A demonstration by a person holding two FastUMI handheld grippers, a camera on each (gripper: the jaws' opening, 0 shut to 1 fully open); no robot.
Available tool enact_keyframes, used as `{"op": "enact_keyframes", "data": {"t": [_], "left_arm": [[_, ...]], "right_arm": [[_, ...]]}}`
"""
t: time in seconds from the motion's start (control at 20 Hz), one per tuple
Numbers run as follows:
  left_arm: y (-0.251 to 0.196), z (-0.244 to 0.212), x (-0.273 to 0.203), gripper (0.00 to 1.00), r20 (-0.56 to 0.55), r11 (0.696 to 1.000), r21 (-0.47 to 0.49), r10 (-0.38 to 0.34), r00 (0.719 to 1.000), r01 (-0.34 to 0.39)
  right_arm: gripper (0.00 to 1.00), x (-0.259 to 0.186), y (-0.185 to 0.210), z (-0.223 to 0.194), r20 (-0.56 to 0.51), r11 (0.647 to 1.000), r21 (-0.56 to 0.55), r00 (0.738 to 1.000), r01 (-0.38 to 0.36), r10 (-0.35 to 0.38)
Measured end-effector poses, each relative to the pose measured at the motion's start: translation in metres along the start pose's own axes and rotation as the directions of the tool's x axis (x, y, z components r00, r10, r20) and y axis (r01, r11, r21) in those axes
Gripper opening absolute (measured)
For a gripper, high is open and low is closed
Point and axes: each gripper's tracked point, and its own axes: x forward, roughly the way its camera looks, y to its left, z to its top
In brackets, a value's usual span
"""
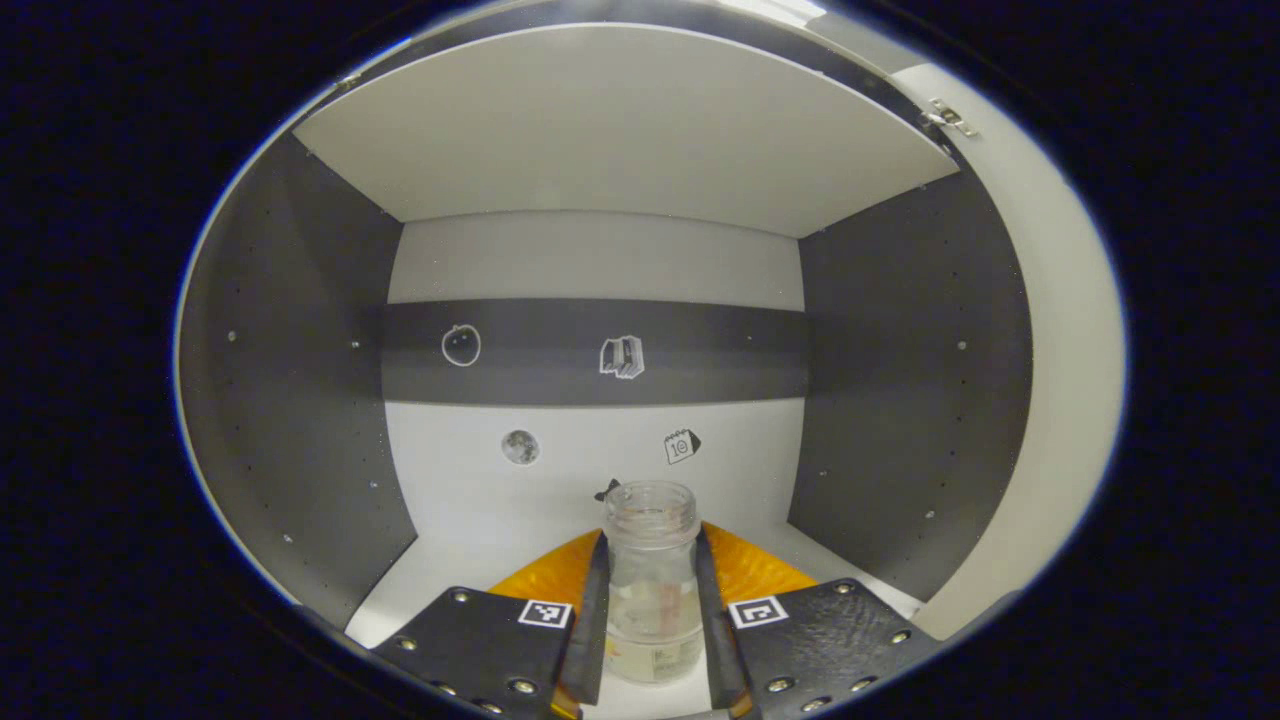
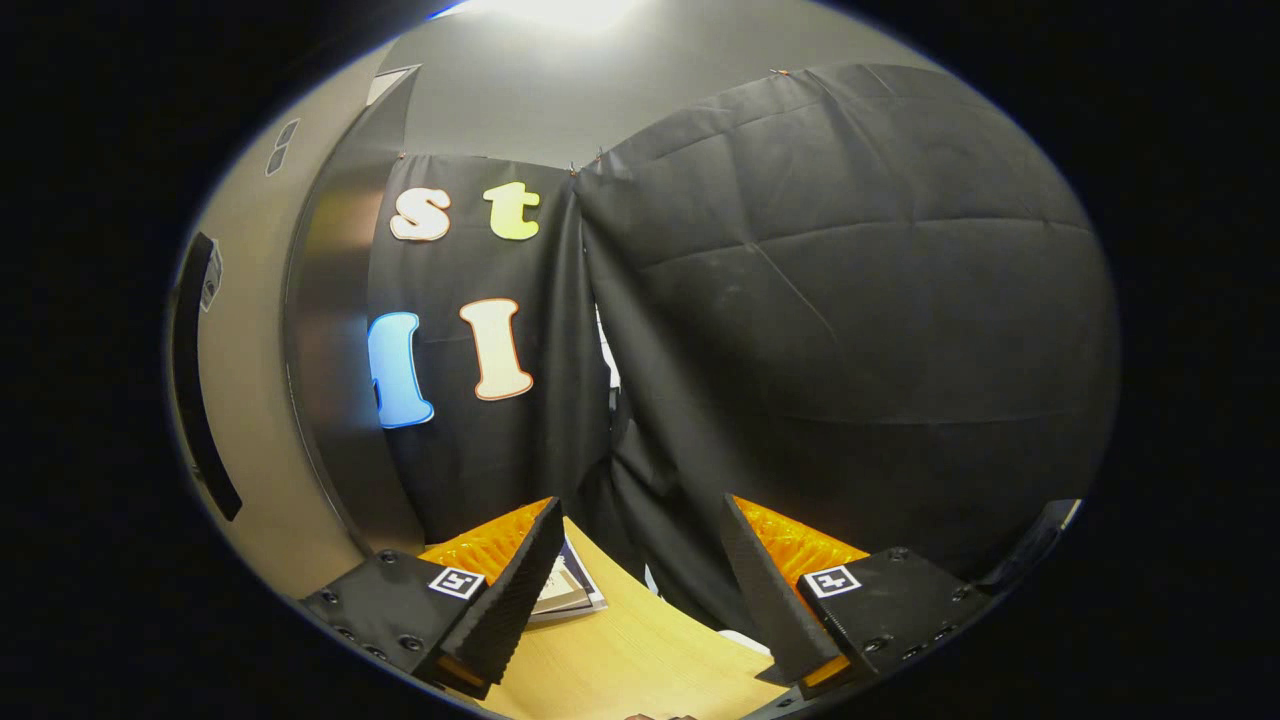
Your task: Grasp the bottle in the cabinet with the left hand and place it on the coaster, then close the right door with the right hand and the left door with the left hand.
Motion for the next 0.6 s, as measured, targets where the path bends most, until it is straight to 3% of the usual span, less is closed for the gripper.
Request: {"op": "enact_keyframes", "data": {"t": [0.05, 0.15, 0.2, 0.25, 0.4, 0.45, 0.5, 0.55, 0.6], "left_arm": [[0.0, -0.003, 0.001, 0.31, -0.009, 1.0, -0.008, -0.016, 1.0, 0.016], [0.002, -0.002, -0.003, 0.31, -0.011, 1.0, 0.013, -0.016, 1.0, 0.016], [0.0, 0.002, -0.005, 0.39, -0.007, 0.999, 0.025, -0.02, 1.0, 0.02], [0.0, 0.005, -0.006, 0.46, -0.001, 0.999, 0.039, -0.027, 1.0, 0.027], [-0.004, 0.016, -0.018, 0.46, 0.013, 0.994, 0.081, -0.07, 0.997, 0.069], [-0.009, 0.022, -0.035, 0.46, 0.013, 0.992, 0.082, -0.093, 0.996, 0.091], [-0.013, 0.028, -0.053, 0.39, 0.012, 0.99, 0.077, -0.117, 0.993, 0.116], [-0.015, 0.034, -0.076, 0.39, 0.011, 0.988, 0.074, -0.133, 0.991, 0.132], [-0.016, 0.037, -0.089, 0.39, 0.008, 0.986, 0.077, -0.146, 0.989, 0.145]], "right_arm": [[1.0, -0.001, 0.002, 0.001, 0.0, 1.0, 0.001, 1.0, -0.005, 0.005], [1.0, -0.002, 0.006, -0.001, -0.004, 1.0, 0.0, 1.0, -0.018, 0.018], [0.96, -0.003, 0.008, -0.001, -0.006, 1.0, -0.001, 1.0, -0.025, 0.025], [1.0, -0.004, 0.01, -0.001, -0.007, 1.0, -0.002, 0.999, -0.032, 0.032], [1.0, -0.01, 0.015, -0.002, -0.013, 0.999, 0.002, 0.999, -0.049, 0.049], [1.0, -0.013, 0.018, -0.002, -0.014, 0.998, 0.002, 0.998, -0.056, 0.056], [1.0, -0.017, 0.018, -0.004, -0.014, 0.998, 0.001, 0.998, -0.06, 0.06], [0.96, -0.021, 0.019, -0.003, -0.011, 0.998, -0.002, 0.998, -0.061, 0.061], [1.0, -0.025, 0.019, -0.003, -0.008, 0.998, -0.006, 0.998, -0.062, 0.062]]}}
